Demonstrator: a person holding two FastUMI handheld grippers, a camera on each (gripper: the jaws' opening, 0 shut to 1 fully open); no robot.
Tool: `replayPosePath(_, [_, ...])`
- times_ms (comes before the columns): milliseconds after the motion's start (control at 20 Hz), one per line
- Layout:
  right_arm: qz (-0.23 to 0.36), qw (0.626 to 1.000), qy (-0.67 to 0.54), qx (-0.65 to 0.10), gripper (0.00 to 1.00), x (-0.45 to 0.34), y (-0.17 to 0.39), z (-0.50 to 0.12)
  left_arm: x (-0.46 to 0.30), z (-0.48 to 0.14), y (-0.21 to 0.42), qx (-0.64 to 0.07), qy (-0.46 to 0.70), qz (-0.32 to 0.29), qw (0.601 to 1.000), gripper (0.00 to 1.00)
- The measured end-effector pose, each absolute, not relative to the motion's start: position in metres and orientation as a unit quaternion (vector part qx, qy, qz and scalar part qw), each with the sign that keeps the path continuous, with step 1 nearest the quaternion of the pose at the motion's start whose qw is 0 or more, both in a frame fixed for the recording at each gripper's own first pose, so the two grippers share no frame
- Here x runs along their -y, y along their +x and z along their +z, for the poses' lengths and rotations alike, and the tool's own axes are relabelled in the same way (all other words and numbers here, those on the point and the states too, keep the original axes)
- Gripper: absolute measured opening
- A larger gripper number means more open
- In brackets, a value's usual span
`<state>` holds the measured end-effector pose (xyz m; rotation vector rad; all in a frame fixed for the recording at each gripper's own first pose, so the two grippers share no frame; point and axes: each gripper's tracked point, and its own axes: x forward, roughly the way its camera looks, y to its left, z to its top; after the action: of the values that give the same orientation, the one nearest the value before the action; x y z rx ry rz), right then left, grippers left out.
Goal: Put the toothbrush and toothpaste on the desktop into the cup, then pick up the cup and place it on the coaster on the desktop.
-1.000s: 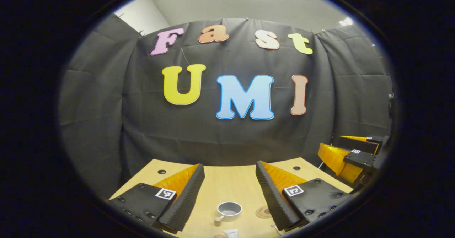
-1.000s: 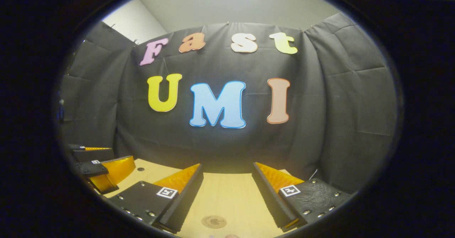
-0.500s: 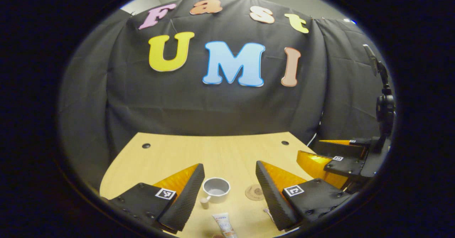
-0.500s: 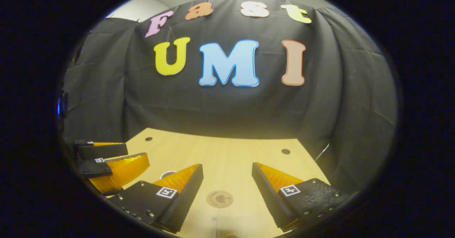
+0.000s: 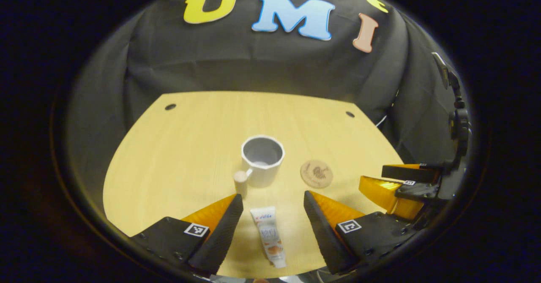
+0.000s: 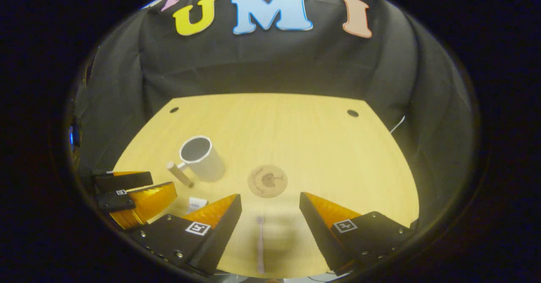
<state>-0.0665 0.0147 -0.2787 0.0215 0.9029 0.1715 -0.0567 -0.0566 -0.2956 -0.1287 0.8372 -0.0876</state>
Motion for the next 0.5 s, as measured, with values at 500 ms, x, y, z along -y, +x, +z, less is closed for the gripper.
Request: replayPosePath(500, [0.084, 0.814, 0.020, -0.574, 0.91, -0.021, -0.121, -0.357, 0.090, -0.335, -0.070, -0.534, -0.041, -0.027, 0.844, 1.00])
